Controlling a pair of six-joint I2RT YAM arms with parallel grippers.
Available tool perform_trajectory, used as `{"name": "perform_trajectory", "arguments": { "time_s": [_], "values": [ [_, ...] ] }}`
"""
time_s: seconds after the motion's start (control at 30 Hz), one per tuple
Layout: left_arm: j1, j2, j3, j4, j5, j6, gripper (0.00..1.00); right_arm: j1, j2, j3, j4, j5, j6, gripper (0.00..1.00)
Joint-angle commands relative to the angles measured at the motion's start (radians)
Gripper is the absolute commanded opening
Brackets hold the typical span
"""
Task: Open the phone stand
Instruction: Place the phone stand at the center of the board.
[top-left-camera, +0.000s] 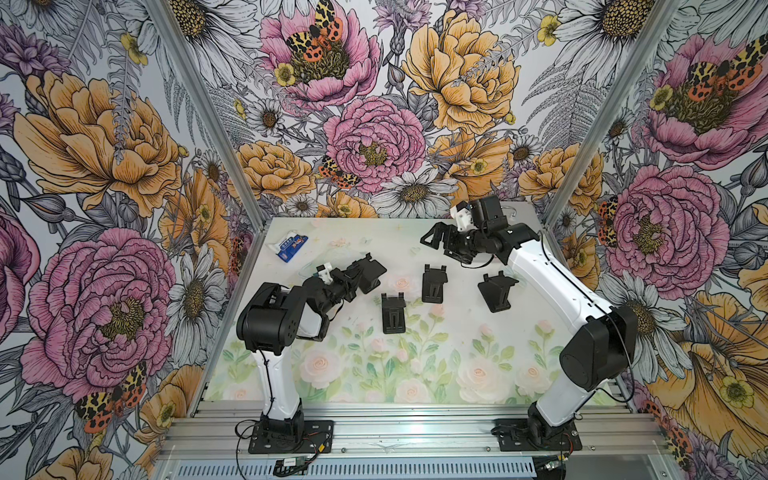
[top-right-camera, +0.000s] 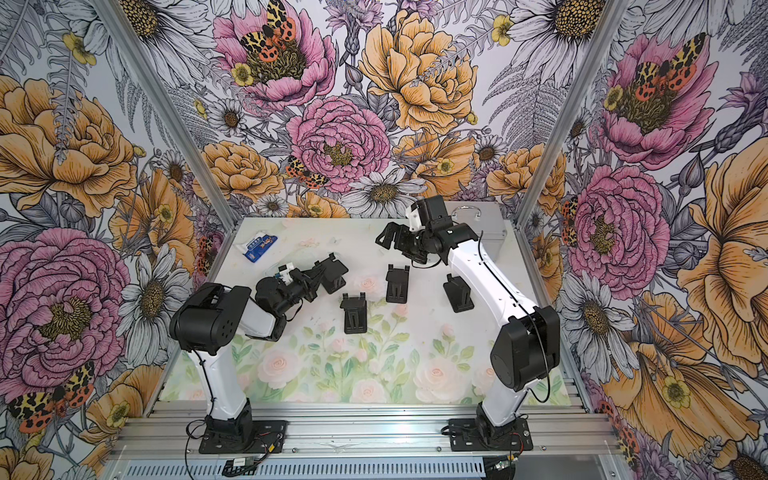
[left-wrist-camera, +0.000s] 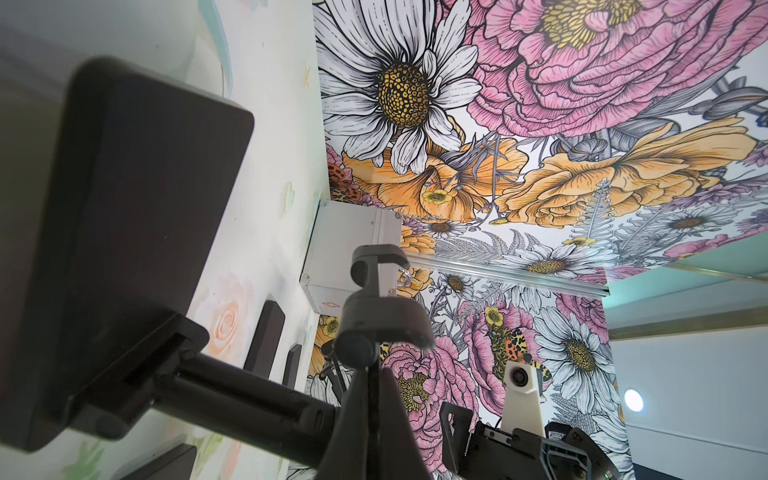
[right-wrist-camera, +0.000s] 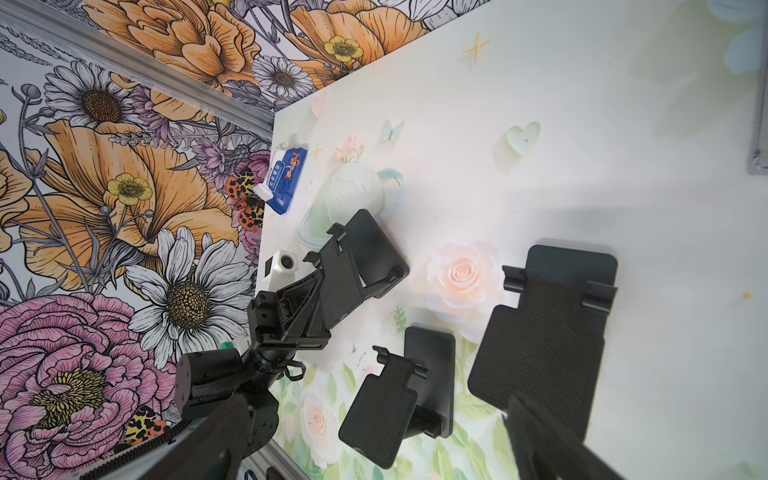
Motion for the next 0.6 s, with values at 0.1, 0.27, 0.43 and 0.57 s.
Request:
{"name": "perform_trajectory", "arguments": {
  "time_s": [0.1,0.27,0.43,0.57],
  "values": [
    [-0.001,-0.004,0.008,0.099,-0.038,-0.037,0.04,-0.006,-0.023,-0.006,0.009,0.019,-0.012,0.99],
    [0.009,-0.019,0.006,0.099,-0.050,-0.056,0.17,-0.003,-0.018,-0.005,0.012,0.022,-0.011,0.99],
    [0.018,-0.017,0.008,0.100,-0.071,-0.093,0.15,0.001,-0.017,-0.013,0.027,0.021,-0.002,0.99],
    [0.023,-0.009,0.015,0.099,-0.069,-0.106,0.14,0.005,-0.018,-0.020,0.033,0.023,0.000,0.99]
  ]
}}
